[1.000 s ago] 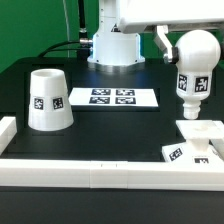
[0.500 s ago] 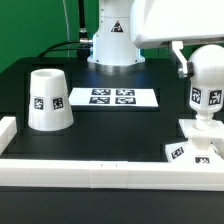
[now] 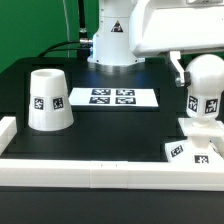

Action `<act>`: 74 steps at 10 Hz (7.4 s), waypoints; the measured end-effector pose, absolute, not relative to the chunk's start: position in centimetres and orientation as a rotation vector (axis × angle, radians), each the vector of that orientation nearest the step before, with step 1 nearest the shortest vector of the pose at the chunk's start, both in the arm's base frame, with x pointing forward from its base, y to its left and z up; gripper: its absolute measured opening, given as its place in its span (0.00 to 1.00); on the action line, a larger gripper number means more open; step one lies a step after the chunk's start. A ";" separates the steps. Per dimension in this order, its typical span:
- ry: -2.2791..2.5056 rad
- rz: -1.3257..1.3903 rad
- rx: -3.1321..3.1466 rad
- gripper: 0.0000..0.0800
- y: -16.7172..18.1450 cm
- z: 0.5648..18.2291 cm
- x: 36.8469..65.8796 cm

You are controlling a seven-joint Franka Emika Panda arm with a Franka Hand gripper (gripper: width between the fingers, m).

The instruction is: Assemble lamp

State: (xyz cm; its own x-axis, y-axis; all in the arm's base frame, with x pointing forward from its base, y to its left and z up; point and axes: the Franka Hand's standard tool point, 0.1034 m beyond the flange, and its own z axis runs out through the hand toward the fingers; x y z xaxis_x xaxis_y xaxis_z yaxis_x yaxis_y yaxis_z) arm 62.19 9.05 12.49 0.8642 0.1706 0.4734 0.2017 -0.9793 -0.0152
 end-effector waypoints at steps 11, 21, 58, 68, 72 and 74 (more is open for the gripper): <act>-0.322 -0.784 -2.970 0.87 8.5 14.1 62.3; -0.334 -0.436 -3.015 0.87 8.5 12.6 61.4; 1.585 0.132 -2.535 0.72 8.6 12.7 63.0; 0.285 0.030 -3.000 0.87 8.6 12.5 62.7; -0.269 -0.010 -3.036 0.87 8.6 12.6 62.9; -0.445 -0.018 -3.015 0.87 8.5 12.6 62.9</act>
Offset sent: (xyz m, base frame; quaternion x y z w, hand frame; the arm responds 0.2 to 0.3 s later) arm 0.0000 0.0000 0.0000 0.0000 0.0000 0.0000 1.0000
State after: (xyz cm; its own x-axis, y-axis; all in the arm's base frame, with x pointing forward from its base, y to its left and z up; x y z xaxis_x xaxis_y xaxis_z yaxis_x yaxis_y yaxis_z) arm 62.89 8.52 12.56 0.9574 0.2877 0.0251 0.2887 -0.9531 -0.0906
